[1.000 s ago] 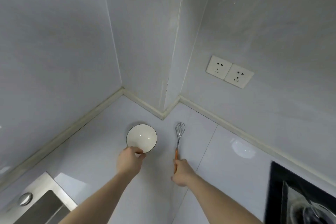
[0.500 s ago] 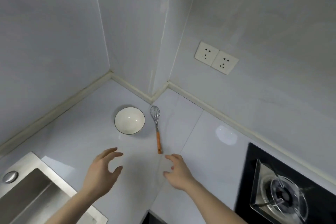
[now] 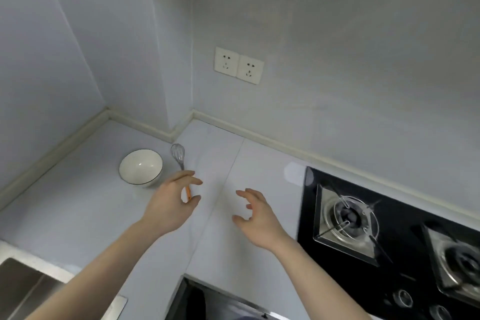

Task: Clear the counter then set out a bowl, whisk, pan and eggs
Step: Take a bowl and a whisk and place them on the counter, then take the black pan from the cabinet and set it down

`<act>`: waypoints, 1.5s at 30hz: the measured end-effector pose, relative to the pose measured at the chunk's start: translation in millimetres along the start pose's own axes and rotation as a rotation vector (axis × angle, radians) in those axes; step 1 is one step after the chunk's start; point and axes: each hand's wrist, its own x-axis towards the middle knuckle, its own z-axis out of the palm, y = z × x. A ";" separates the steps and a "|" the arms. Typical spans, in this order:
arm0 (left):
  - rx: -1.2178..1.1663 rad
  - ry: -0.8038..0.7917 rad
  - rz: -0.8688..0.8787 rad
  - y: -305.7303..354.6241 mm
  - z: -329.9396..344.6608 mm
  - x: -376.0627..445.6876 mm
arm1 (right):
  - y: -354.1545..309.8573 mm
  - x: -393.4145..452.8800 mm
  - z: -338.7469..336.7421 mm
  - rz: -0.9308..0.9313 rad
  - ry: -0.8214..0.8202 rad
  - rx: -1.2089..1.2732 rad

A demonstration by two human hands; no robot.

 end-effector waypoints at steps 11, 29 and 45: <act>0.061 -0.295 0.434 188.8 90.8 -40.3 | 89.3 -199.9 -122.2 0.084 0.363 0.131; 0.077 -0.591 0.999 449.2 258.0 -216.1 | 230.8 -523.7 -213.0 0.339 0.857 0.186; -0.012 -0.725 1.427 691.7 423.4 -285.1 | 331.0 -691.7 -331.6 0.510 1.237 0.084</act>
